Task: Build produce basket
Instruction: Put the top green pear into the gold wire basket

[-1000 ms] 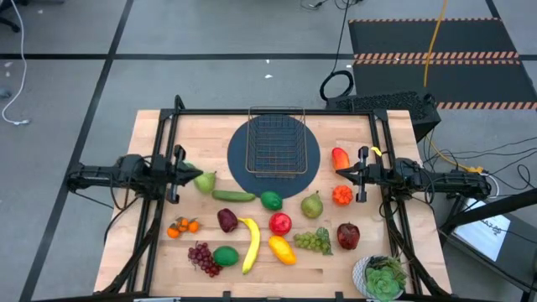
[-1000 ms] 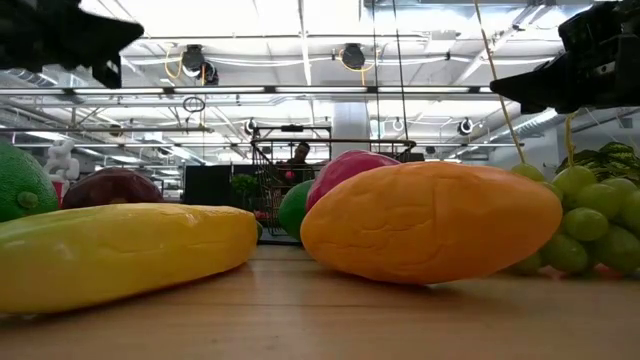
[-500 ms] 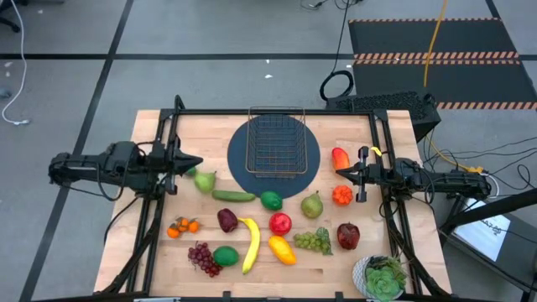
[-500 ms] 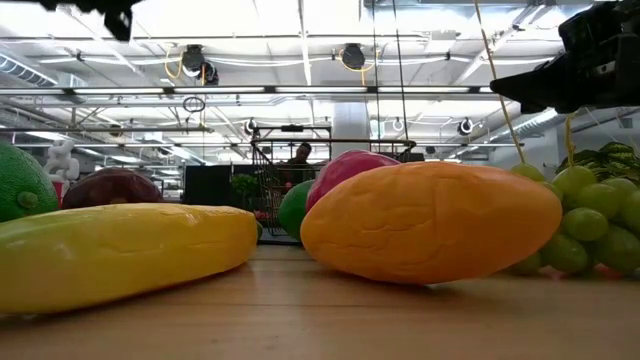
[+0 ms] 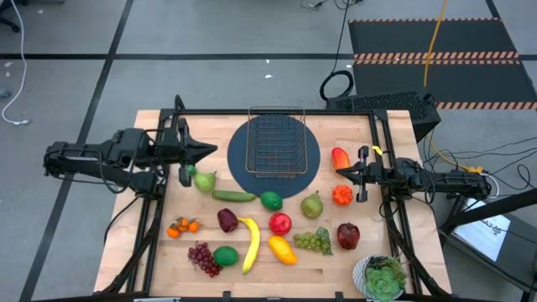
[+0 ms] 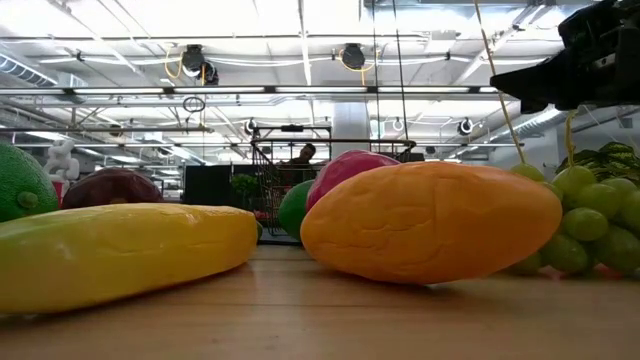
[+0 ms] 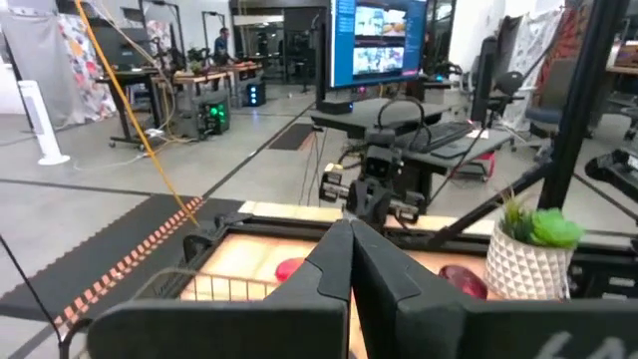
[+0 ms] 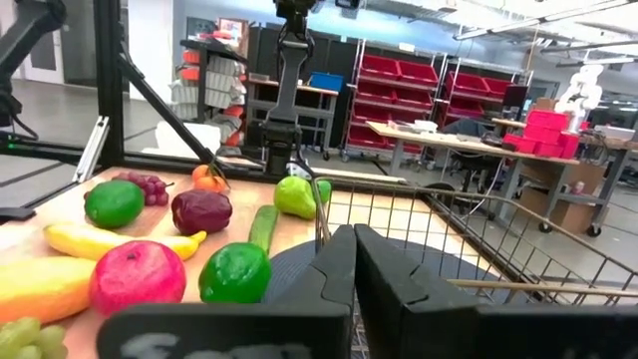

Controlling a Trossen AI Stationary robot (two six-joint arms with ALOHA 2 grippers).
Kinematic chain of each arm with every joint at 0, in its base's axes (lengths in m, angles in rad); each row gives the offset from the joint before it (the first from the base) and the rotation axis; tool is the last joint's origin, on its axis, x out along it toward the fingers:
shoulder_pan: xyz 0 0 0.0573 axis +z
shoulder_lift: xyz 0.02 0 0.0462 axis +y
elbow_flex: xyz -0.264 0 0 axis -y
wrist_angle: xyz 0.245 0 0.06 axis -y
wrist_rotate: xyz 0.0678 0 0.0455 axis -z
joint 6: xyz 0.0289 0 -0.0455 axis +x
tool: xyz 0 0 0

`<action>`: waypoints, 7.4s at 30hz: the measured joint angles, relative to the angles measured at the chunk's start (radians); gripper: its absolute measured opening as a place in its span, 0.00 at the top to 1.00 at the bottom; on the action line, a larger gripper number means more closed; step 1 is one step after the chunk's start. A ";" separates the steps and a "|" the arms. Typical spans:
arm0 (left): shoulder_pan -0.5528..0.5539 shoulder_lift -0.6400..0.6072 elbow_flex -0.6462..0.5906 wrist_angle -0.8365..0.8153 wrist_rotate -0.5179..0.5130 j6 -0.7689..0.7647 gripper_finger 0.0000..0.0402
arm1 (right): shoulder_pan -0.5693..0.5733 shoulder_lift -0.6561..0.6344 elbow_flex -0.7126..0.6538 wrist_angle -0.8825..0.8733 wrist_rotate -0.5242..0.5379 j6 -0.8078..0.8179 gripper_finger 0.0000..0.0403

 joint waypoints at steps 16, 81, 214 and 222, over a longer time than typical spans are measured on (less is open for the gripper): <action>0.000 0.179 0.301 -0.213 -0.033 -0.023 0.99 | 0.000 0.020 0.098 0.168 0.029 0.208 1.00; 0.098 0.308 0.307 -0.778 -0.003 -0.741 0.94 | 0.000 0.980 1.498 -0.657 0.234 0.736 1.00; 0.482 1.078 0.133 -0.840 0.312 -0.464 0.70 | -0.322 1.017 1.498 -0.677 -0.083 0.393 1.00; 0.474 1.079 0.131 -0.818 0.317 -0.443 0.97 | -0.322 1.018 1.498 -0.680 -0.080 0.392 1.00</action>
